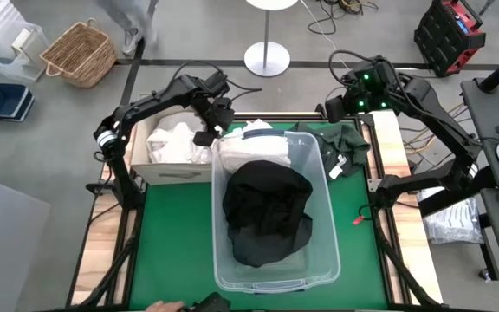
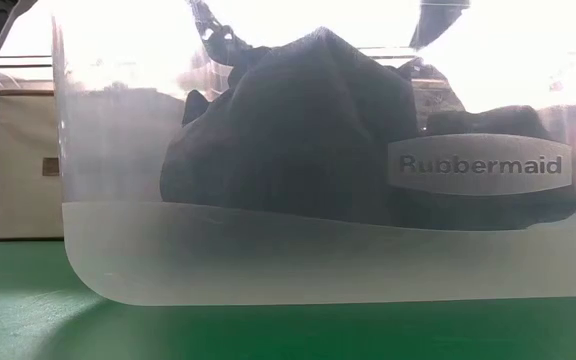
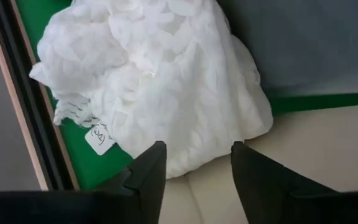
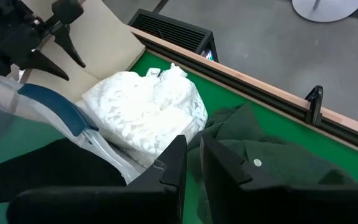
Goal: Sort clothes
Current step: Put the white dress into the white laundry organizer
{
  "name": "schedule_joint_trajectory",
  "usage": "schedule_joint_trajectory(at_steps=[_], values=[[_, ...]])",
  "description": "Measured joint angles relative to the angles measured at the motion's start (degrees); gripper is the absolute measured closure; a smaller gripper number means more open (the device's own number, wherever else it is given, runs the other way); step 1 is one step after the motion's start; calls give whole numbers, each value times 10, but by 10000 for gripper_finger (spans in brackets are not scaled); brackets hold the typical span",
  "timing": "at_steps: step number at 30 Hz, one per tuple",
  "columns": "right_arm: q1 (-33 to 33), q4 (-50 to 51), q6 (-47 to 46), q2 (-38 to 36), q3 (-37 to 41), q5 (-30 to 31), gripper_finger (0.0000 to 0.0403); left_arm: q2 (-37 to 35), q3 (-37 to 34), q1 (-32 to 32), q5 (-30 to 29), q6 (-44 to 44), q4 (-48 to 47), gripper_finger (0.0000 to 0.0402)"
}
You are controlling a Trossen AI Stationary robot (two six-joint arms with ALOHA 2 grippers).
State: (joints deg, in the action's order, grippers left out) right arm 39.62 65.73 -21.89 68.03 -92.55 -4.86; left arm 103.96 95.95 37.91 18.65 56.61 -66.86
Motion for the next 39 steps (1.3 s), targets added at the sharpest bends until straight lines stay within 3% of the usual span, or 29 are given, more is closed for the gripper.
schedule_joint_trajectory(at_steps=[7,17,26,39], values=[[0,0,0,7,0,0,364,-1,-10,0,1,23,18,211],[0,0,-1,8,0,0,364,-1,-10,-4,0,72,15,205],[0,0,-2,8,0,0,364,0,59,-34,-3,38,13,205],[-4,0,-2,8,0,-1,364,0,9,-38,34,8,42,205]])
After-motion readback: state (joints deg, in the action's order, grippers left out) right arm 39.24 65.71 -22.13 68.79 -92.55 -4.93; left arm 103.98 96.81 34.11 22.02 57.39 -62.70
